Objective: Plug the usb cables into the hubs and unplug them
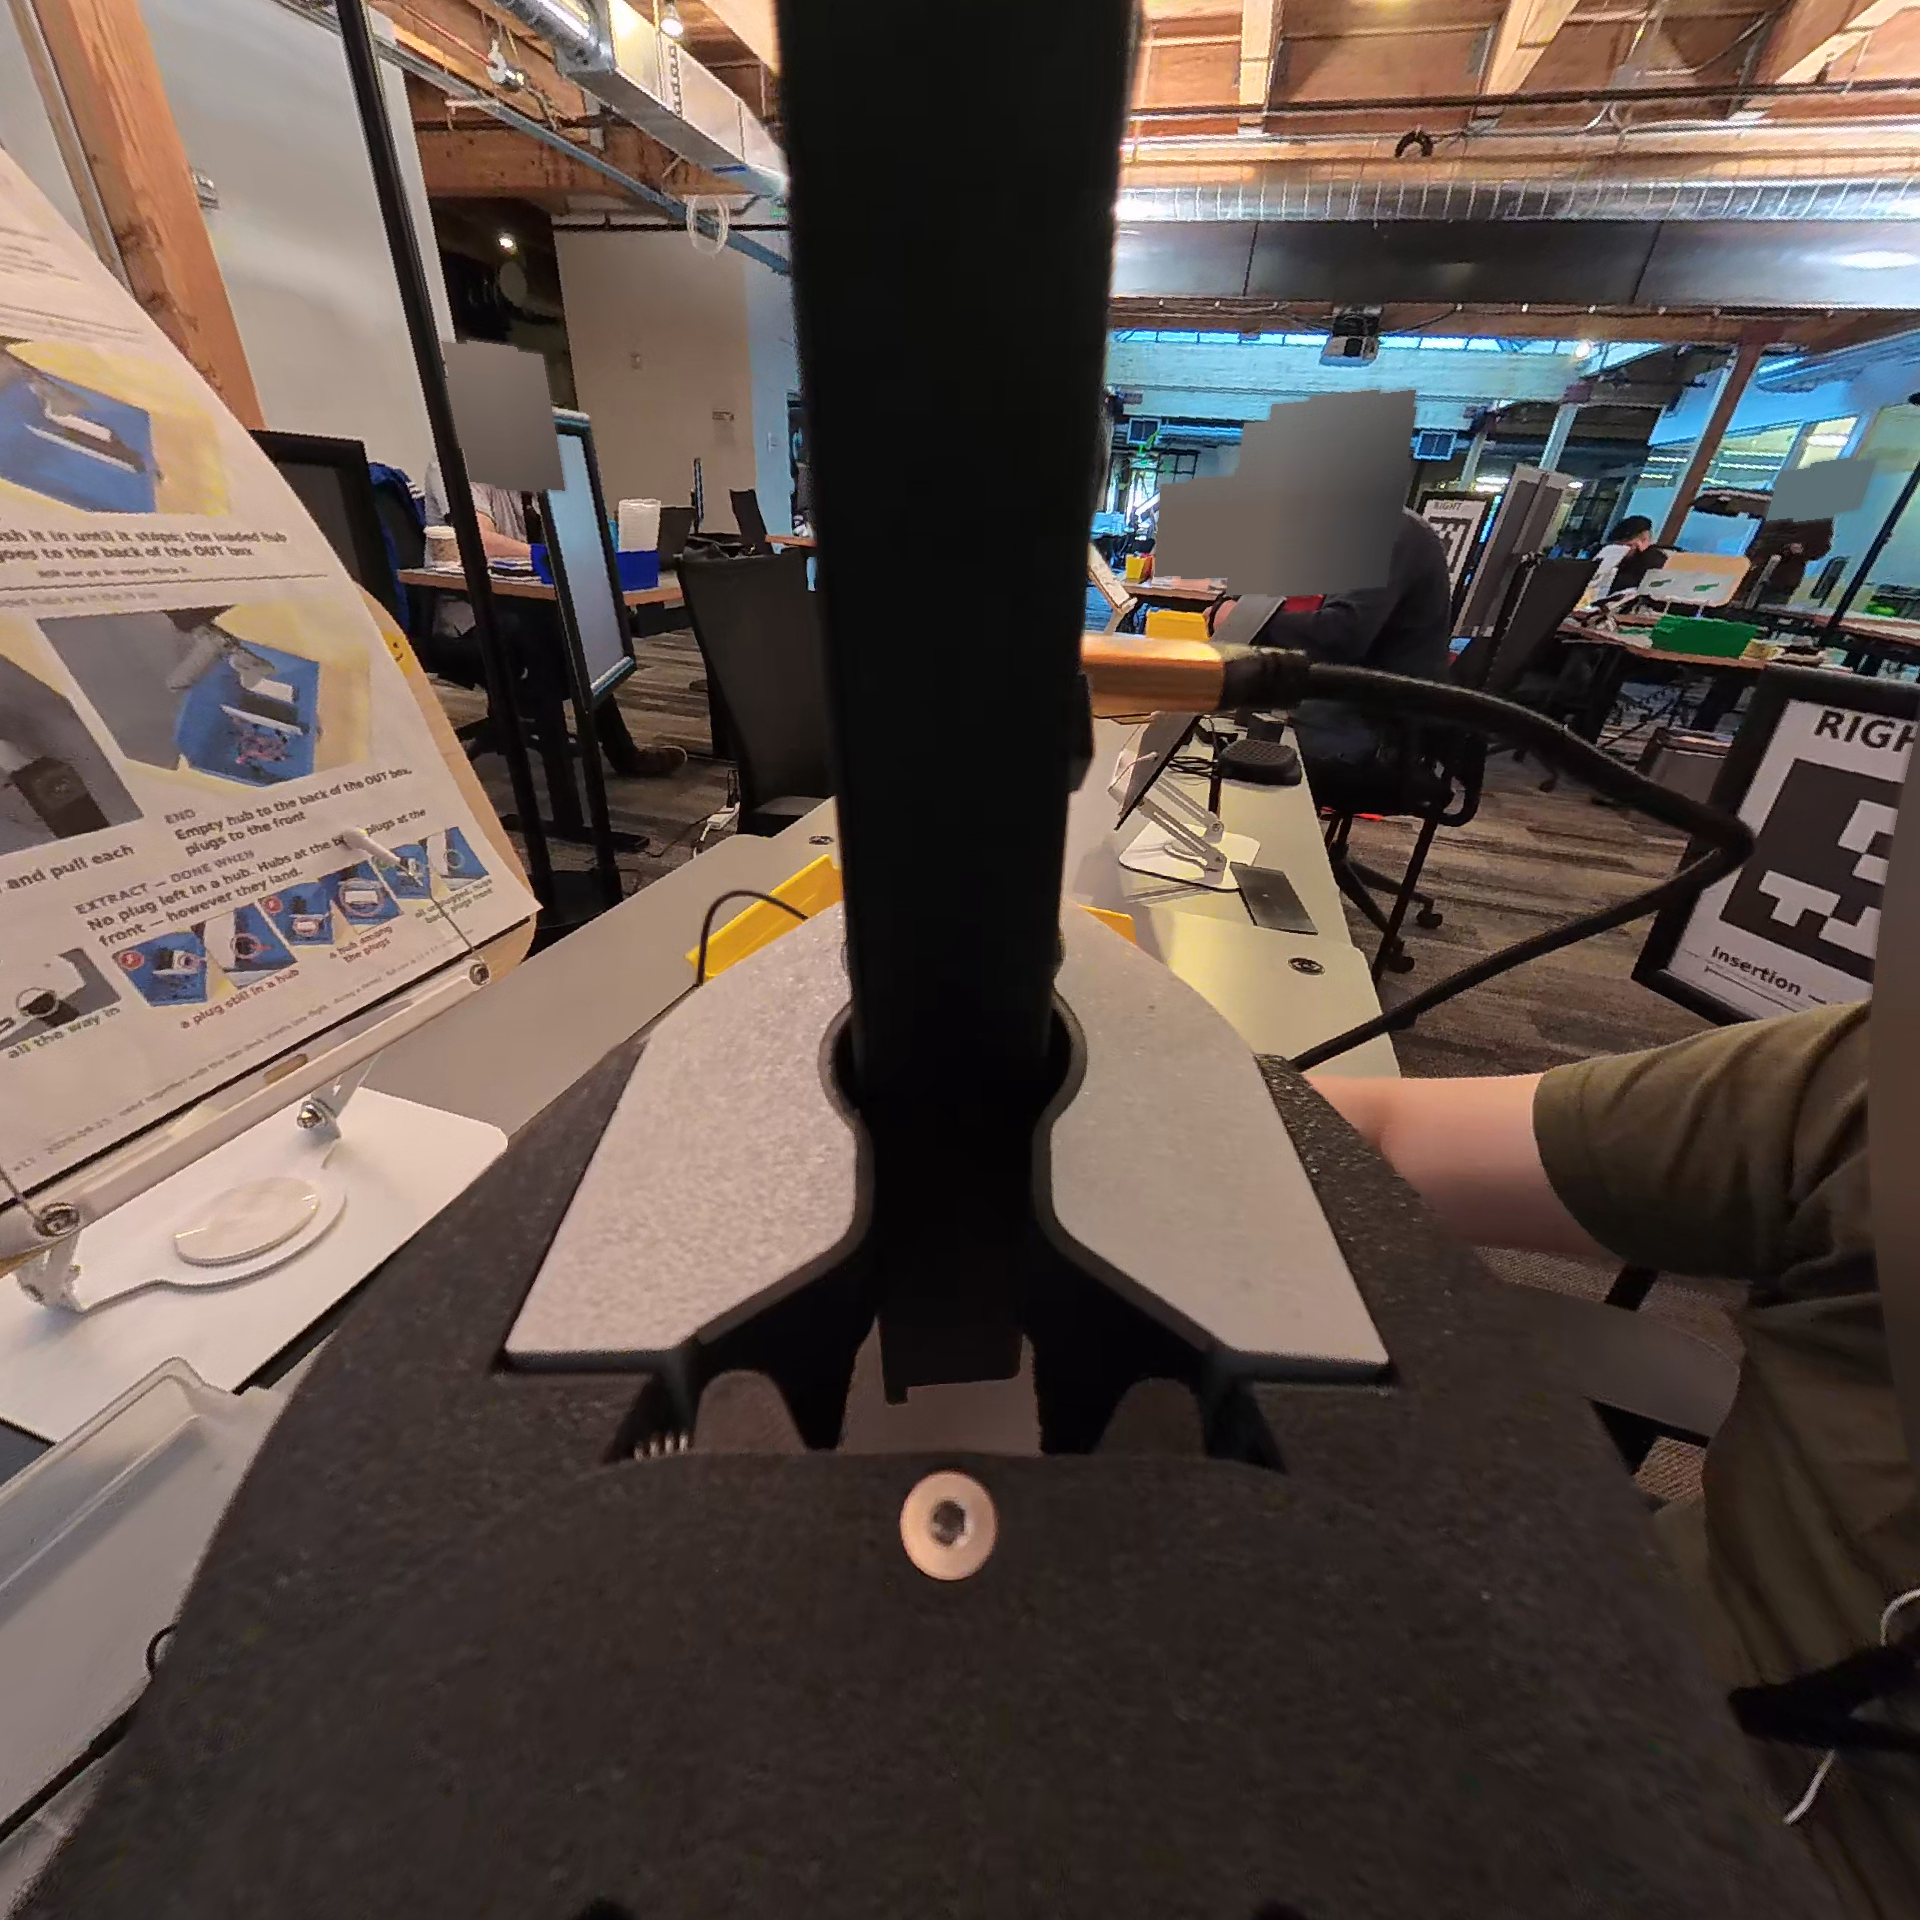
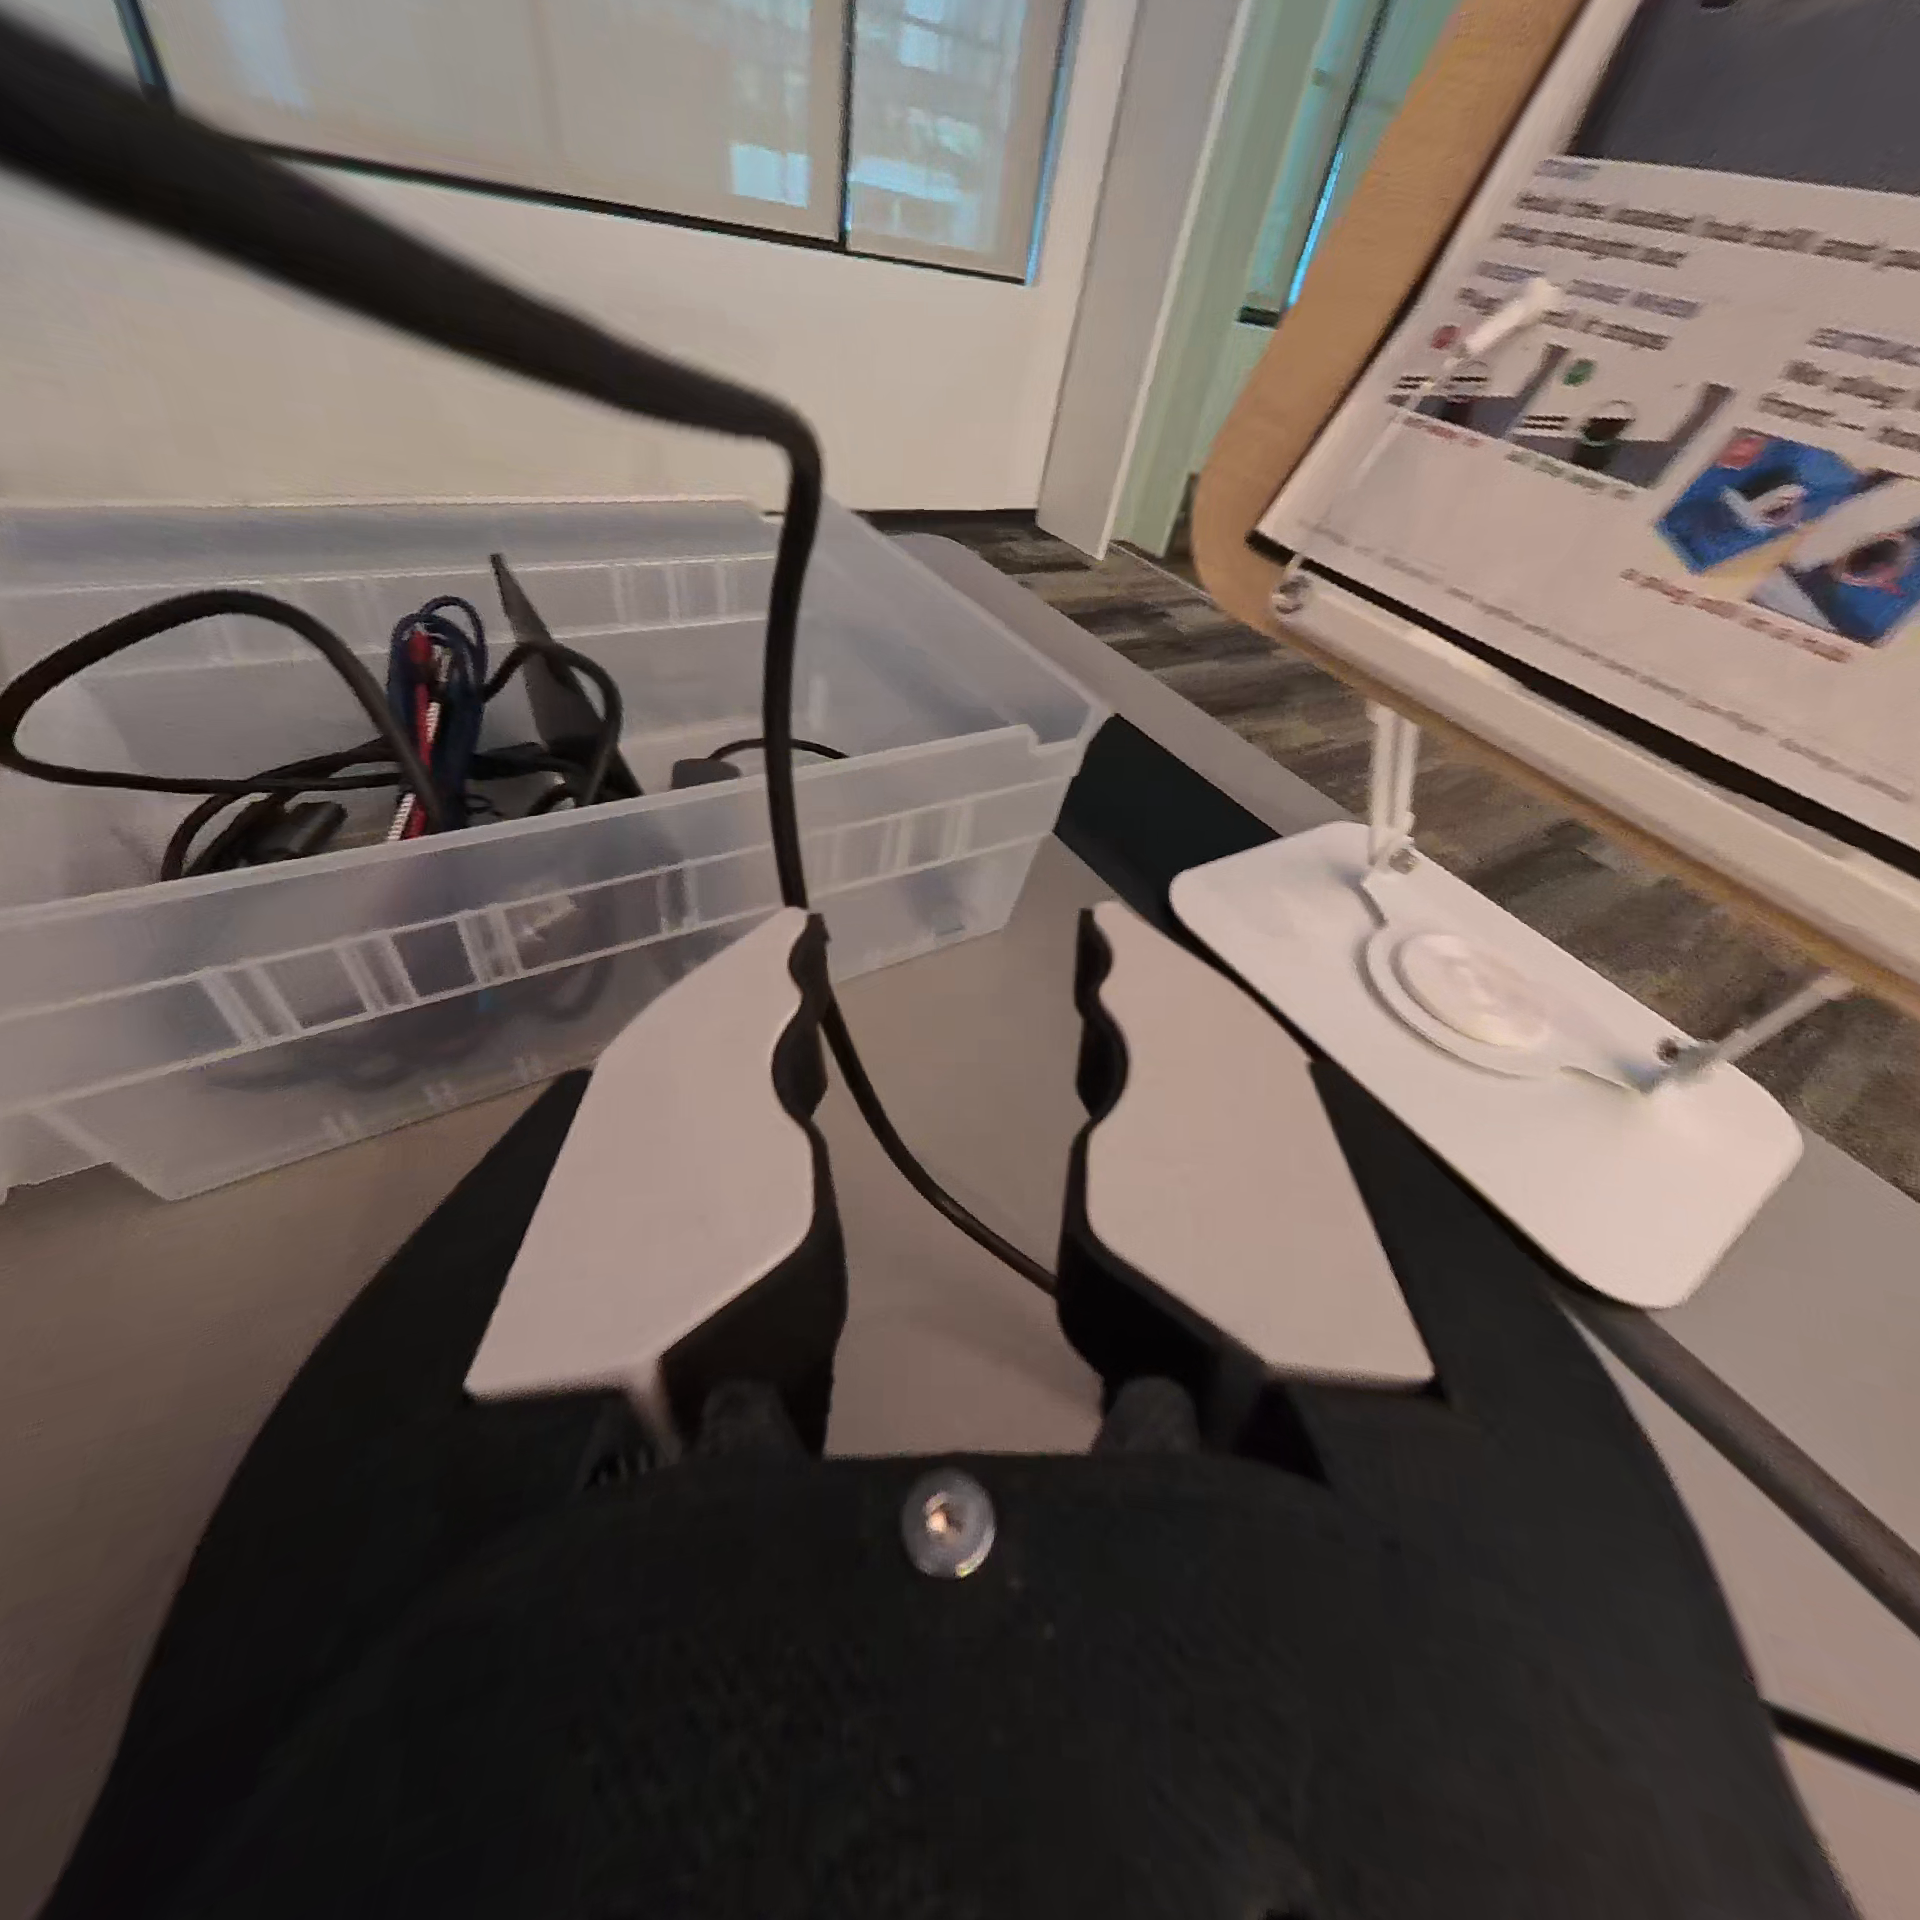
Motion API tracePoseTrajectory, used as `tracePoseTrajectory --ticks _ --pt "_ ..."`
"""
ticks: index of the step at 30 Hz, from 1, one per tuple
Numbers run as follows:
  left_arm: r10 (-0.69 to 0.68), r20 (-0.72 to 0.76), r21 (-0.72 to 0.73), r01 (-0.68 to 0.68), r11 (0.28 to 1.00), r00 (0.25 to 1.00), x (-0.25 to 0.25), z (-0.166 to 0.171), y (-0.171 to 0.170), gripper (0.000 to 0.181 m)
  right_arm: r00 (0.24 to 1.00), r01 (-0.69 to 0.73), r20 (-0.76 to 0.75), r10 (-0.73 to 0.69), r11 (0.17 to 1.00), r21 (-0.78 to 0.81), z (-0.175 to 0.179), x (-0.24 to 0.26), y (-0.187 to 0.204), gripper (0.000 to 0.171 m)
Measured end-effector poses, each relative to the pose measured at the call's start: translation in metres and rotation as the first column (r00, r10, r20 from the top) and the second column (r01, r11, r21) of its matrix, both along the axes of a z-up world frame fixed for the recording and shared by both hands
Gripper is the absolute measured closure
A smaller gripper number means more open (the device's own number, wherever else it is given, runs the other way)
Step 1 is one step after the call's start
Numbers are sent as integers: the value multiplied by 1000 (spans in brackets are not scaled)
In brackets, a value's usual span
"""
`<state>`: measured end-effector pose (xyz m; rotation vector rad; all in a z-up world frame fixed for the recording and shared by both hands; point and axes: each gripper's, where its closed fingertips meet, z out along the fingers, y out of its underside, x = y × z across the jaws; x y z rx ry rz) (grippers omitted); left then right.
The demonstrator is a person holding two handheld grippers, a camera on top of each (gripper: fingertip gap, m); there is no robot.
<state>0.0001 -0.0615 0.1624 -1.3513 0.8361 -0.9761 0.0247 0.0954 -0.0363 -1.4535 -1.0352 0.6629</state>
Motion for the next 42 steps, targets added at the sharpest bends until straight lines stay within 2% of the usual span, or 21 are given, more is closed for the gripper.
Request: tracePoseTrajectory --ticks 6,10,13,15,17,19,23,24,25,27,29,31,35,39,42 --pt "7 -3 5 -6 1000 1000 -3 1 -1 155 991 -85 105 85 996 -6 -23 -17 -14 128" --pt "7 9 2 -7 1000 1000 -6 2 0 155 991 -115 59 116 993 -27 -13 -14 -19 136" --pt "16 2 2 -16 1000 1000 -7 1 1 155 996 -85 14 86 993 -80 -11 -4 -15 138" --pt "21 2 2 -21 1000 1000 -7 1 2 155 980 -197 -70 189 972 -126 -6 -5 -30 137" --pt "22 2 1 -22 1000 1000 -8 1 2 155 919 -377 -178 352 916 -134 3 -9 -57 132" --pt "25 5 1 -25 1000 1000 -9 1 3 155 940 -325 -148 306 938 -122 -4 -13 -52 121" --pt "22 5 5 -22 1000 1000 -8 2 1 155 940 -339 -68 334 936 -97 -22 -29 -60 121" --pt "21 2 8 -21 1000 1000 -8 2 0 155 935 -354 -40 352 929 -106 -27 -33 -64 131" --pt "22 1 10 -22 1000 1000 -8 3 0 155 934 -353 10 356 929 -106 -34 -34 -66 162" --pt "23 -2 12 -23 1000 1000 -9 3 -1 155 939 -321 107 328 944 -81 -40 -33 -62 167" --pt "25 -2 14 -25 1000 1000 -10 3 -1 155 949 -272 153 276 961 -44 -24 -25 -54 167" --pt "18 17 16 -19 1000 1000 -11 7 -3 155 968 -222 112 223 975 -19 11 -7 -45 167" --pt "17 43 26 -18 999 999 -13 12 -6 155 995 -39 89 38 999 7 65 60 -11 167" --pt "28 39 32 -29 999 999 -11 12 -5 155 997 73 36 -67 974 -213 95 132 2 167" --pt "30 19 27 -30 999 999 -7 8 -3 155 978 196 -48 -205 968 -154 128 186 11 167"
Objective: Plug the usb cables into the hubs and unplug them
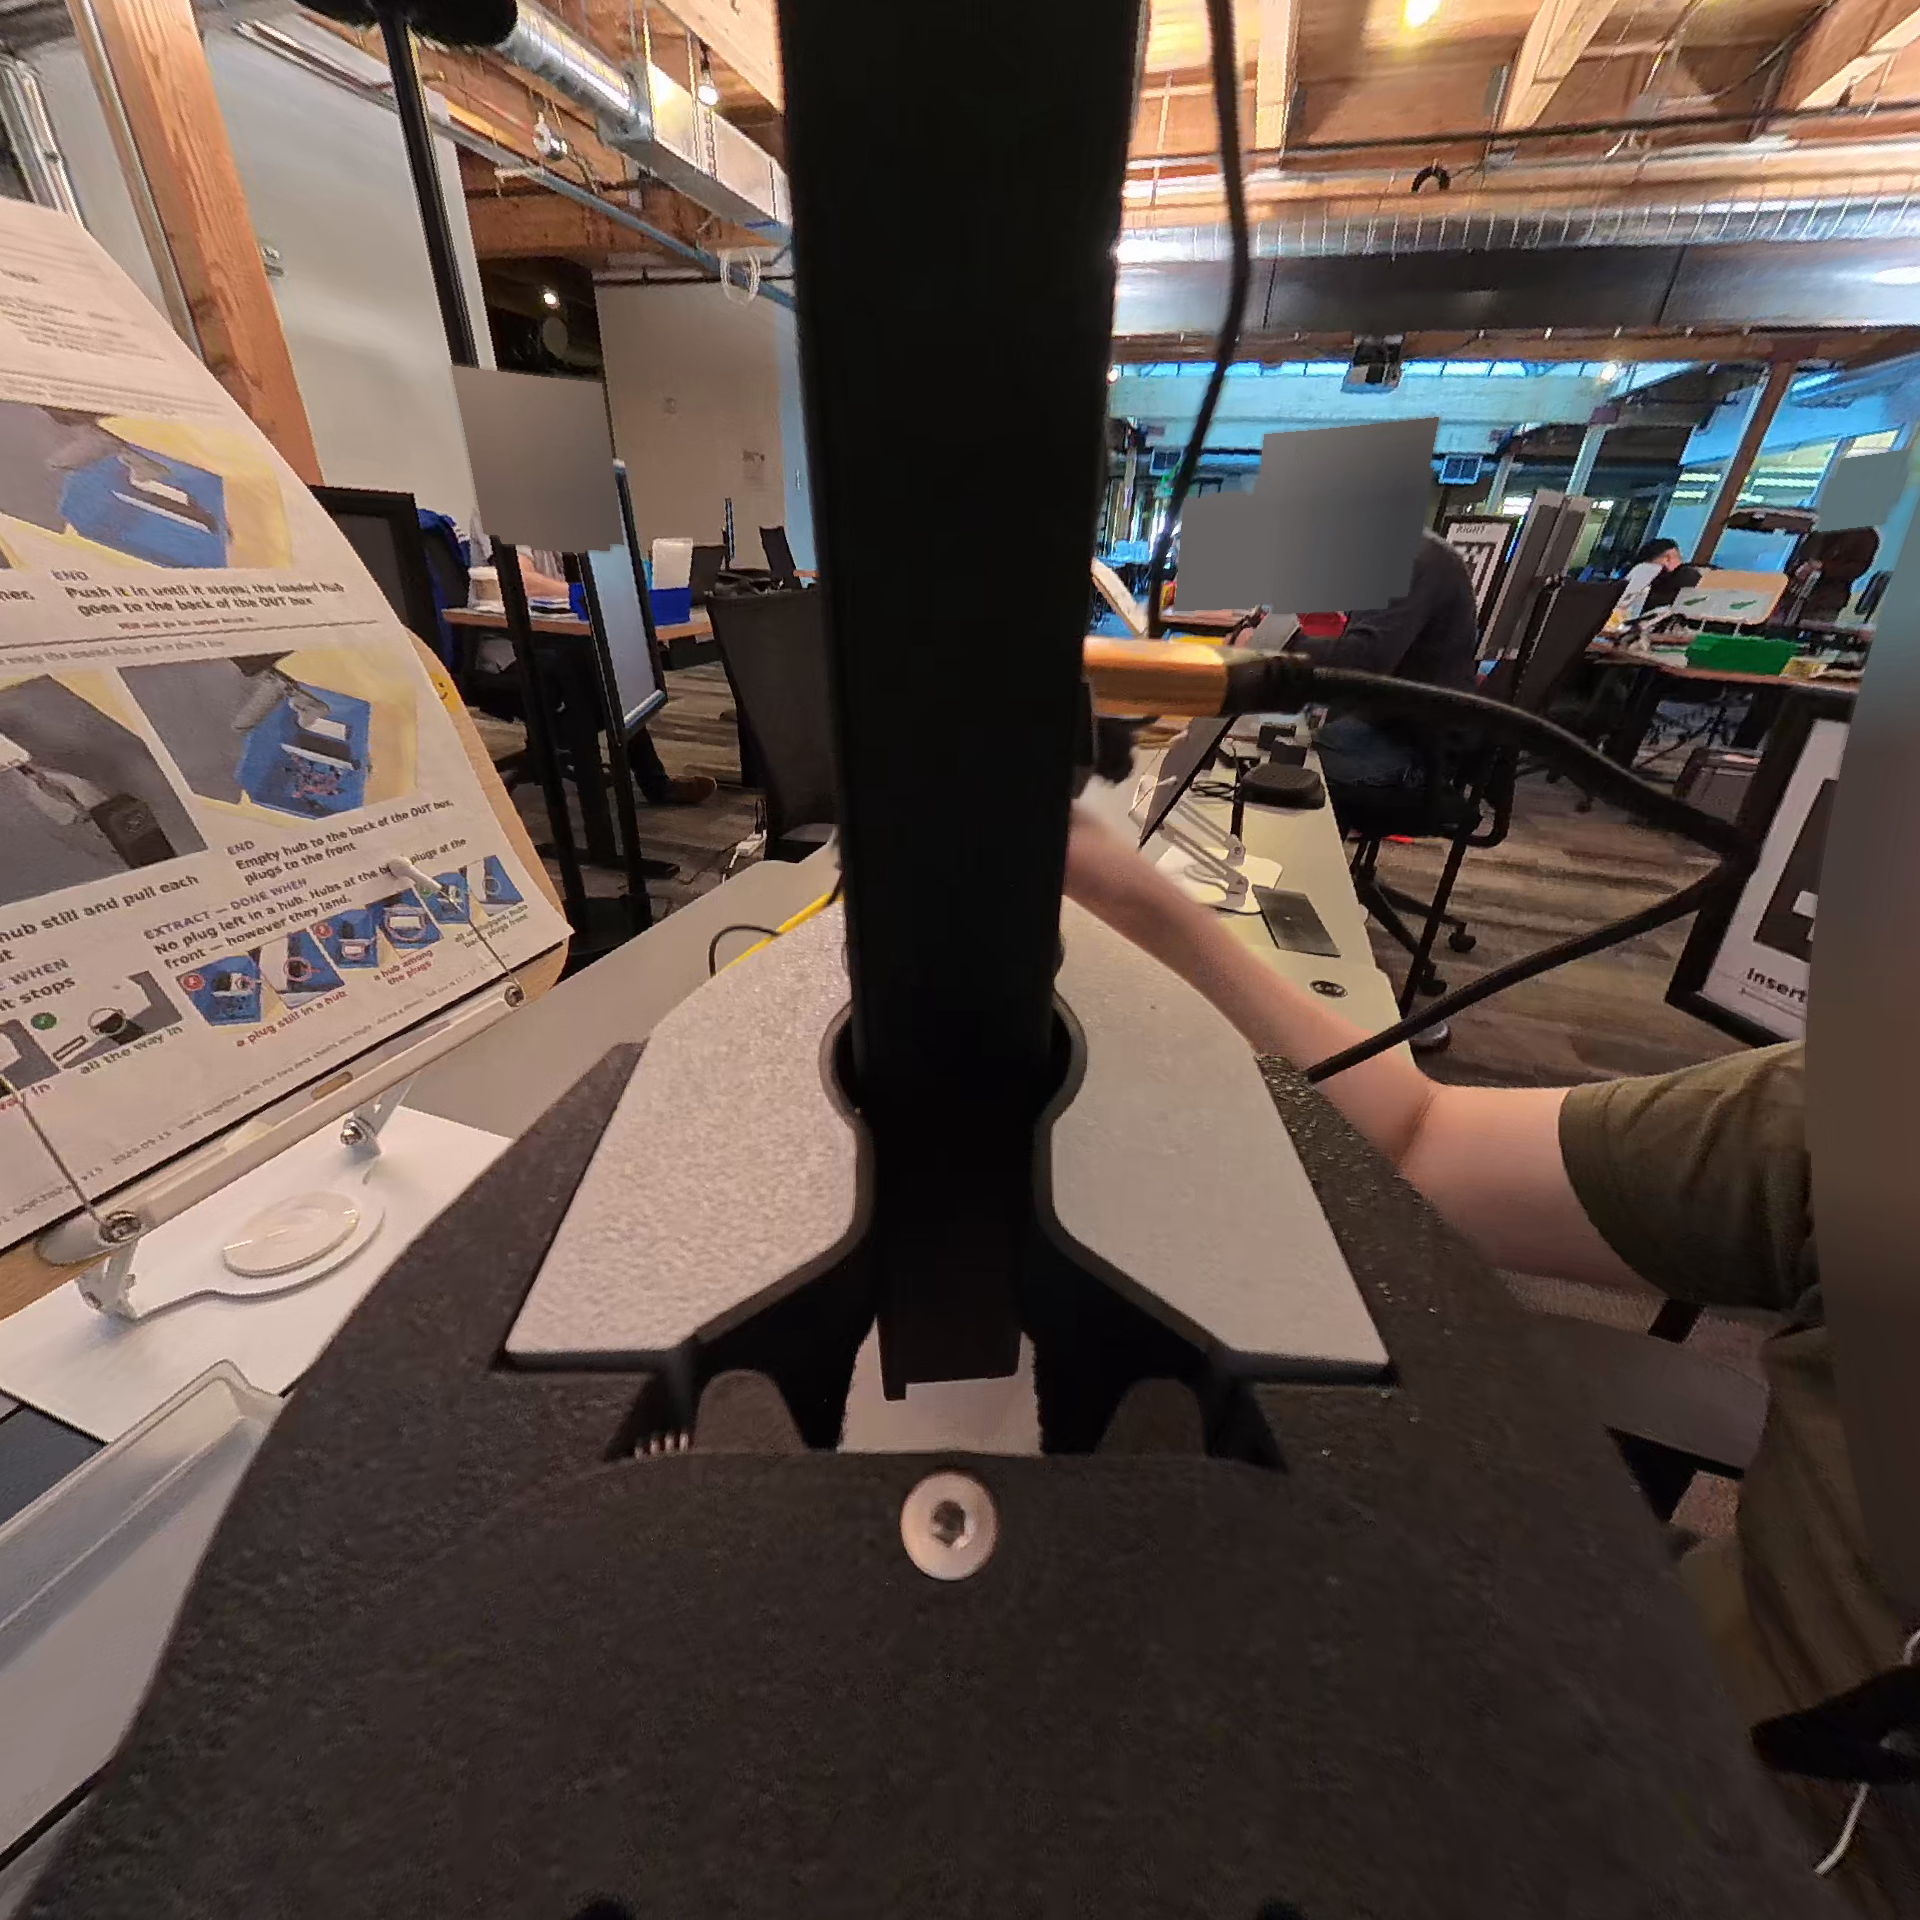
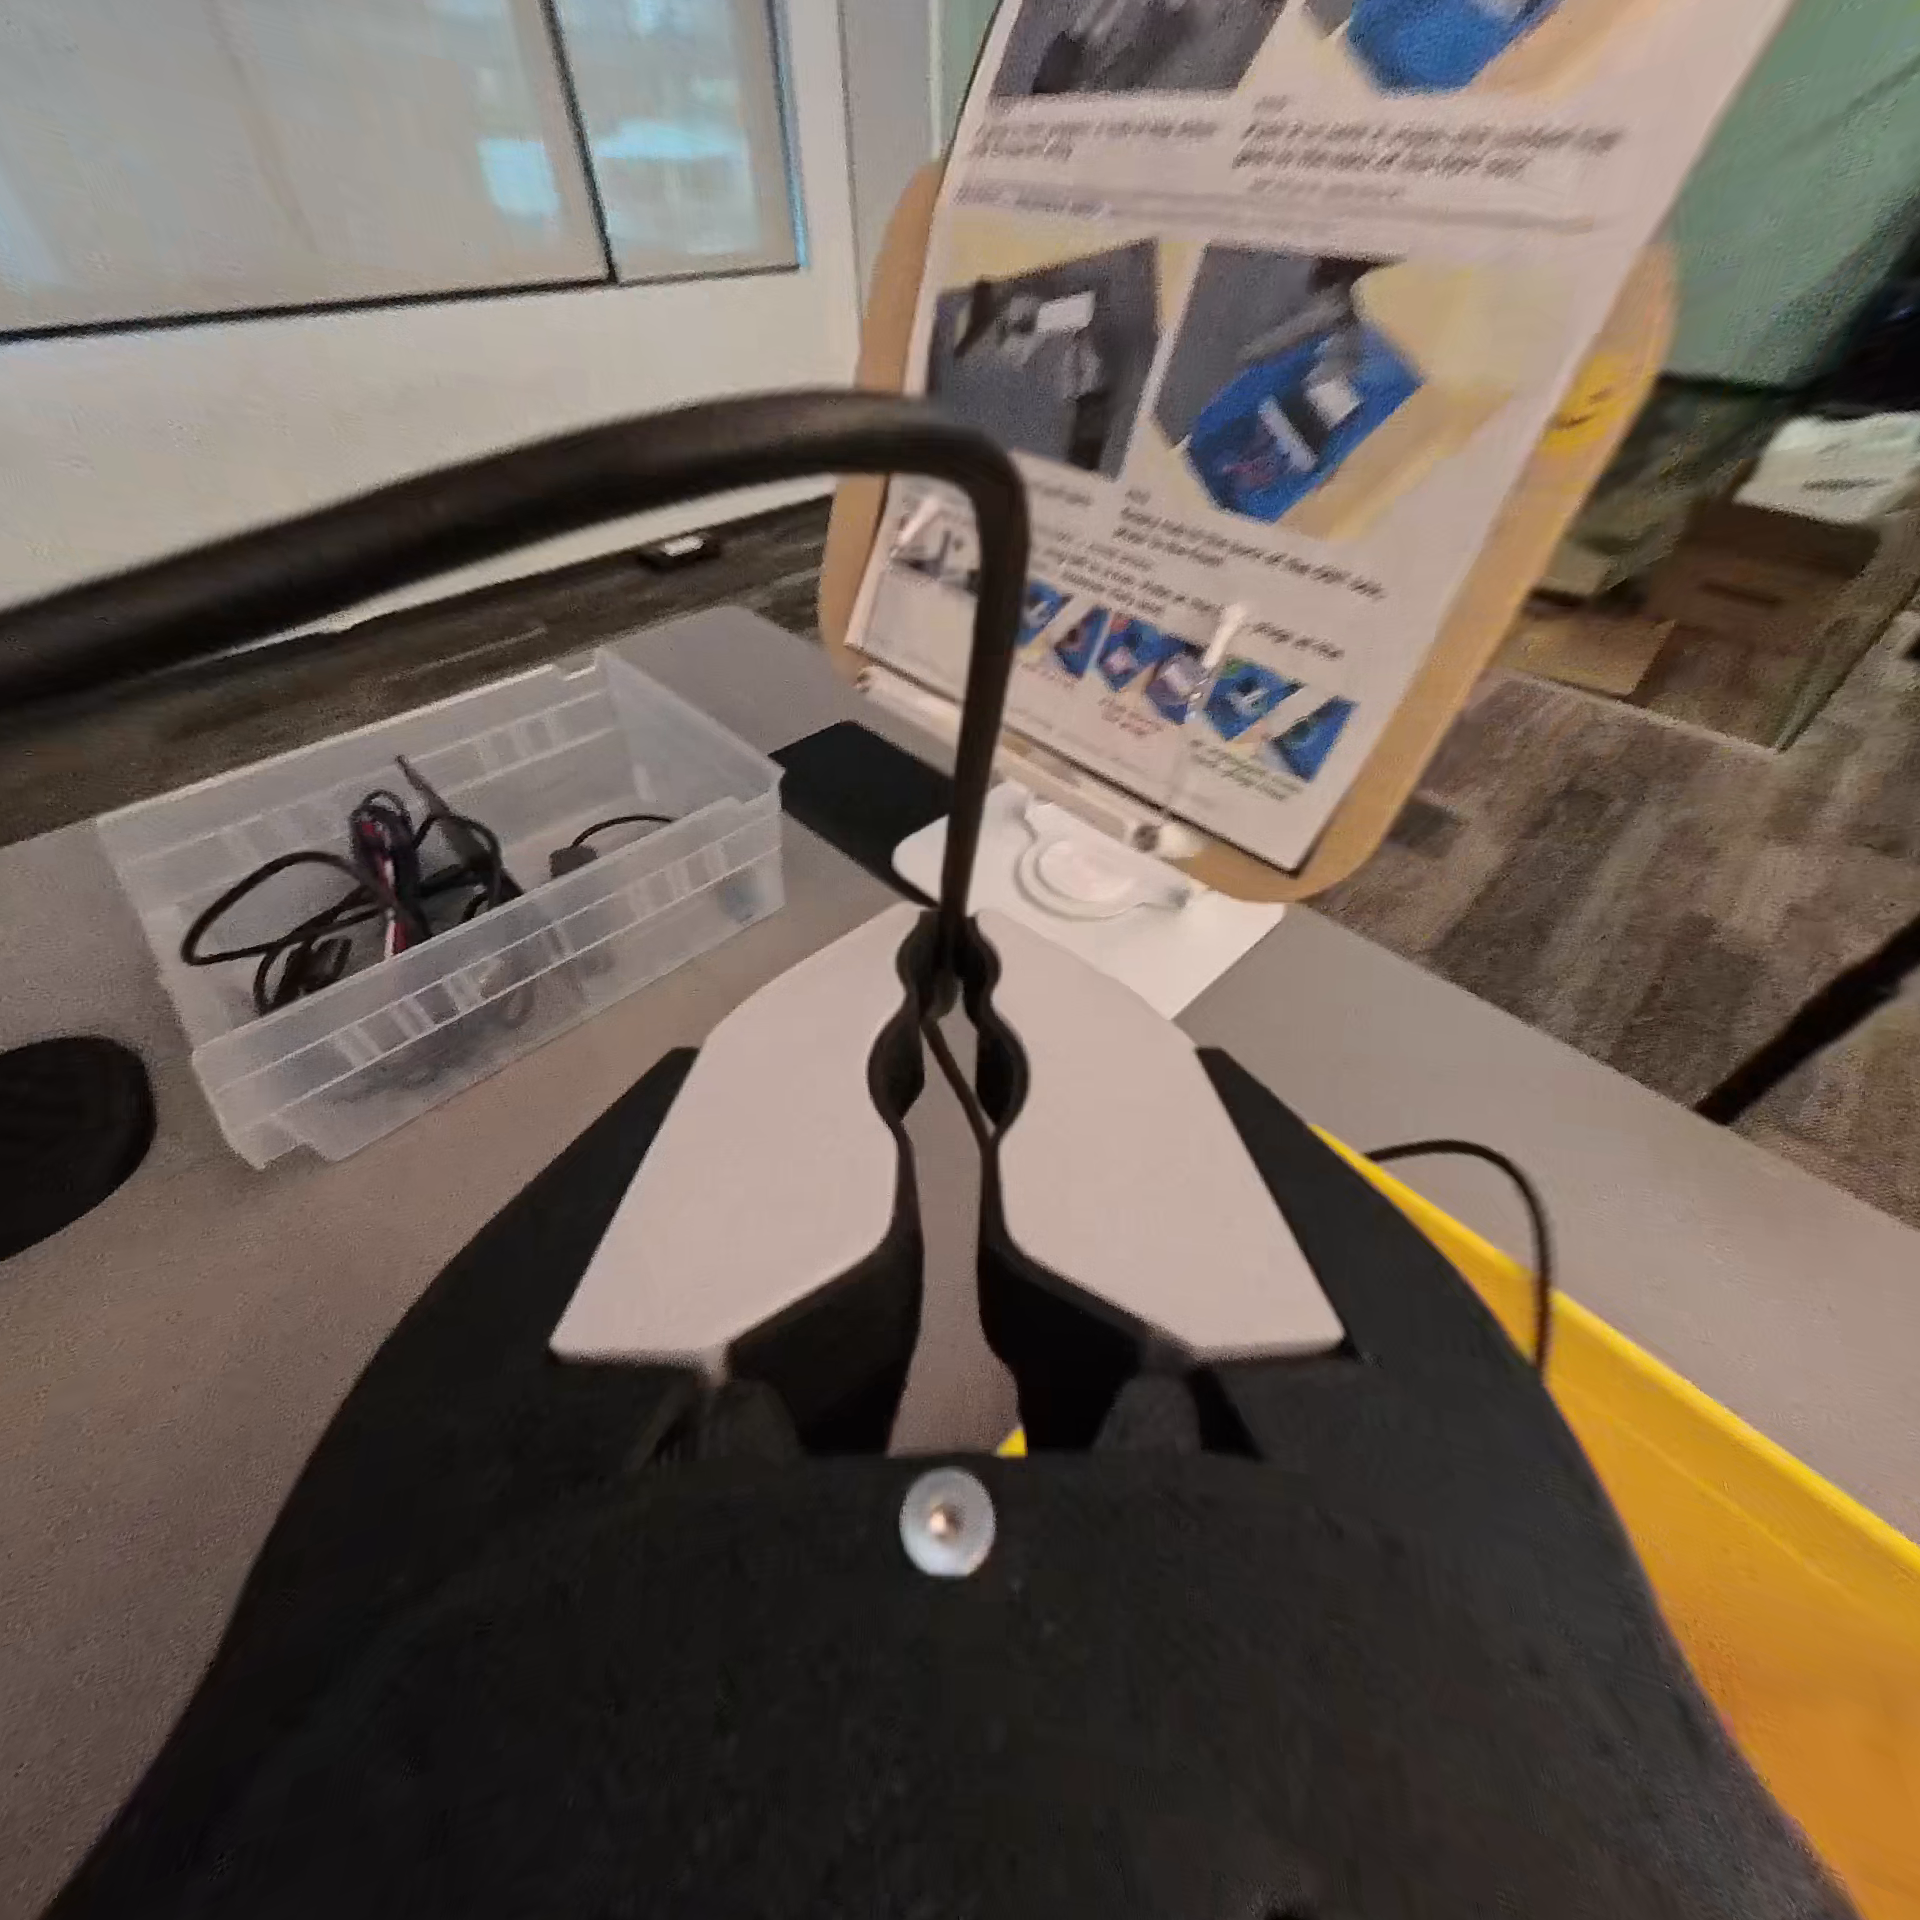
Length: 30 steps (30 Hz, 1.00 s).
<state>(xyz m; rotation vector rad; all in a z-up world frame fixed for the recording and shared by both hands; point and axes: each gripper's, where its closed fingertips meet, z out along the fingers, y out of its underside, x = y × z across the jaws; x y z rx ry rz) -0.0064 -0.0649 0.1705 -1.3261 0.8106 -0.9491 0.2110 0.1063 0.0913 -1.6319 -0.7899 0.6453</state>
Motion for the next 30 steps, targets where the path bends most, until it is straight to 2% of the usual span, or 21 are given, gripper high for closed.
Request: tracePoseTrajectory --ticks 6,11,15,19,22,30 --pt "-12 -52 -17 11 1000 999 17 -11 3 155 962 227 -196 -188 953 202 58 94 -4 167" --pt "-24 -92 -32 21 999 995 31 -21 6 153 914 322 -345 -213 899 297 95 139 -29 167" --pt "-32 -110 -43 27 999 993 38 -27 8 155 902 385 -321 -288 873 300 97 161 -34 167" --pt "-34 -124 -54 28 998 992 42 -32 10 155 896 354 -384 -222 880 317 107 164 -45 167" --pt "-36 -128 -60 29 998 991 44 -34 10 155 893 381 -368 -258 869 316 108 171 -48 167" --pt "-48 -150 -61 39 997 987 49 -37 8 155 864 398 -444 -235 860 320 119 190 -65 167"
